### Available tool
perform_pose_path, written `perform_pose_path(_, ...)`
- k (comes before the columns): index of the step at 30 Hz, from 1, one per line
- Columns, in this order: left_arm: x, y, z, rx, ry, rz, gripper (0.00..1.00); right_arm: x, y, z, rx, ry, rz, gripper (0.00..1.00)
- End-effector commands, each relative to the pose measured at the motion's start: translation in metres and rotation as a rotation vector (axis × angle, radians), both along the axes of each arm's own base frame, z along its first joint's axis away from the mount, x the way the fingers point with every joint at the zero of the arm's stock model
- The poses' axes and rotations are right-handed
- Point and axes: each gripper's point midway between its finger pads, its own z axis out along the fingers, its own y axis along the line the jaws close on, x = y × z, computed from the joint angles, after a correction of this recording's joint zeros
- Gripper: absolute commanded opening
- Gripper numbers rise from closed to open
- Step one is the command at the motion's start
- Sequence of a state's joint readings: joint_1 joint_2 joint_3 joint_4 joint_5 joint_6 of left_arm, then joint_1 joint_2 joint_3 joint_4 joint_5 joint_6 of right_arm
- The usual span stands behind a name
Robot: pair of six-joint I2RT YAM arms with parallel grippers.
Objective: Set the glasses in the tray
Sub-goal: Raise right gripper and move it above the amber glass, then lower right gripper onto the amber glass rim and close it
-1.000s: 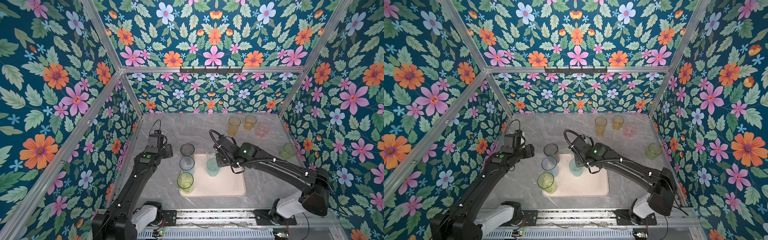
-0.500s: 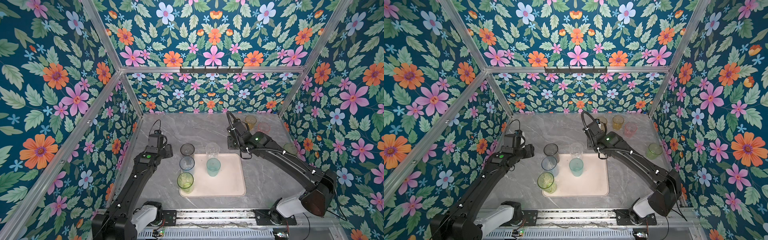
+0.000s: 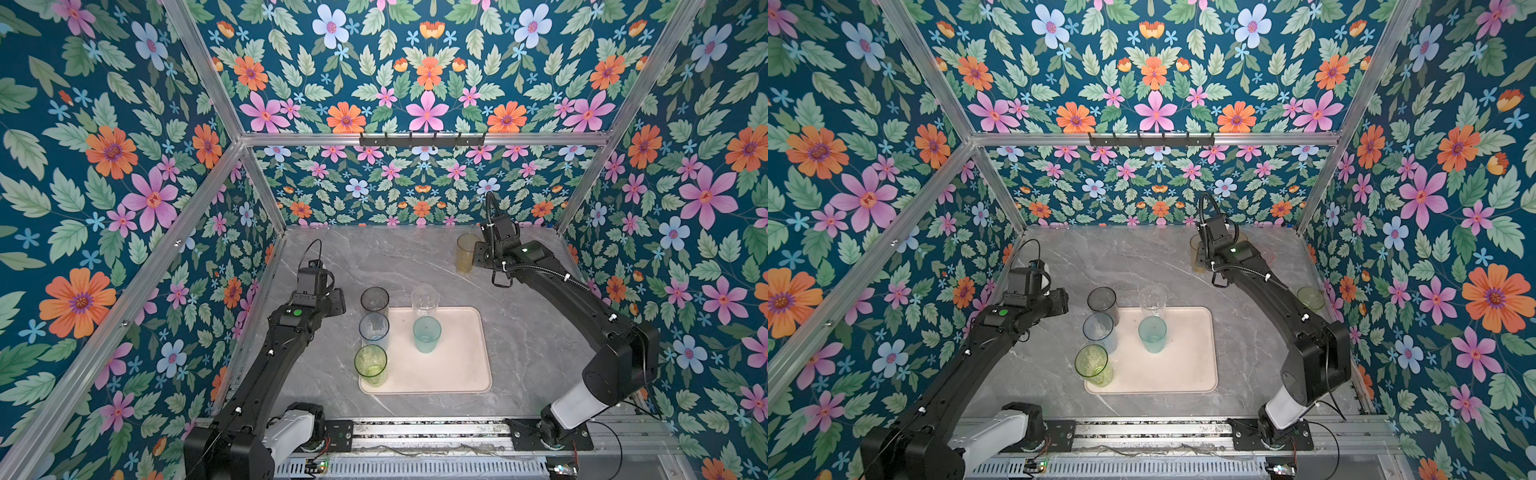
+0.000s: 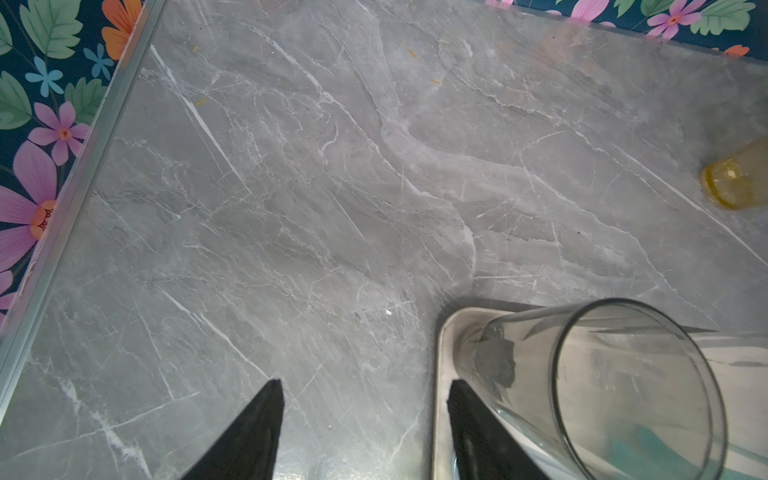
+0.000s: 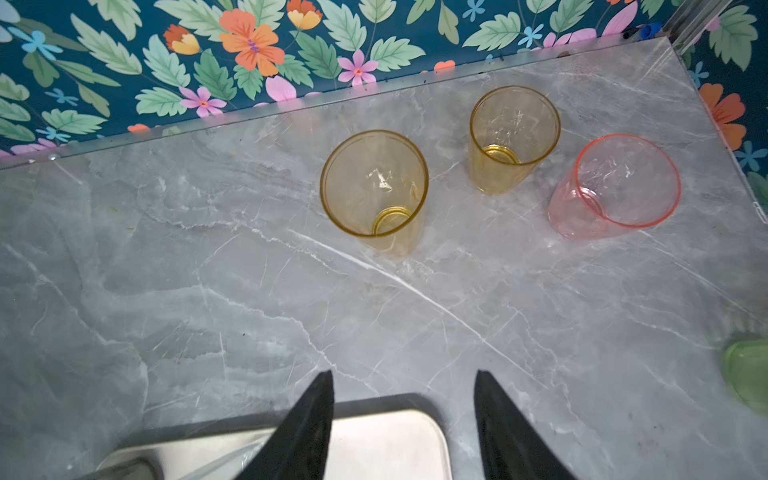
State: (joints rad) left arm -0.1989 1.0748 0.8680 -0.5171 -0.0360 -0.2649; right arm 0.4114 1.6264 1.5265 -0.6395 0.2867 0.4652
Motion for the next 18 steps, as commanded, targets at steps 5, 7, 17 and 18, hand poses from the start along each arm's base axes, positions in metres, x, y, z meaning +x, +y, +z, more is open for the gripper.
perform_pose_path(5, 0.000, 0.002, 0.001, 0.004, -0.002, 0.012, 0.66, 0.033, -0.003, -0.015, 0.027, 0.033, -0.015, 0.57)
perform_pose_path(7, 0.000, 0.002, 0.001, 0.004, -0.003, 0.012, 0.66, 0.040, -0.005, -0.019, 0.027, 0.048, -0.024, 0.57)
perform_pose_path(17, 0.000, 0.002, 0.001, 0.003, -0.002, 0.015, 0.66, 0.065, -0.009, -0.031, 0.036, 0.089, -0.039, 0.57)
perform_pose_path(18, 0.000, 0.002, 0.001, 0.004, -0.002, 0.014, 0.66, 0.067, -0.010, -0.032, 0.035, 0.094, -0.042, 0.57)
